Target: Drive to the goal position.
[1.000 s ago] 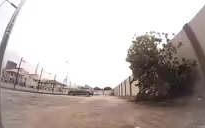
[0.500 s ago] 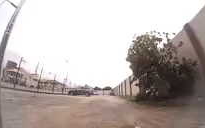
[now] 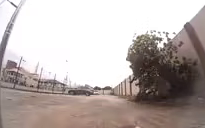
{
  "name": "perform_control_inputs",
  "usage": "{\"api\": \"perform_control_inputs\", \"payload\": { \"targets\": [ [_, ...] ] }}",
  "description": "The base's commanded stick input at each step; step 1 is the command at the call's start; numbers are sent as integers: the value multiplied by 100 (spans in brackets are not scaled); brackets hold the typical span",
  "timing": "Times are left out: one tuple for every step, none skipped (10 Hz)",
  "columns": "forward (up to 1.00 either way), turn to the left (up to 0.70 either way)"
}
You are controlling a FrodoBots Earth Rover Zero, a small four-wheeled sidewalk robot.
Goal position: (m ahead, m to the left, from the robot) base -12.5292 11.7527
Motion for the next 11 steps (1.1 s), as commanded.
{"api": "perform_control_inputs", "payload": {
  "targets": [
    [1,5],
    [5,5],
    [5,5],
    [5,5],
    [3,5],
    [-46,2],
    [-50,2],
    [-50,2],
    [-25,3],
    [5,5],
    [5,5]
  ]
}}
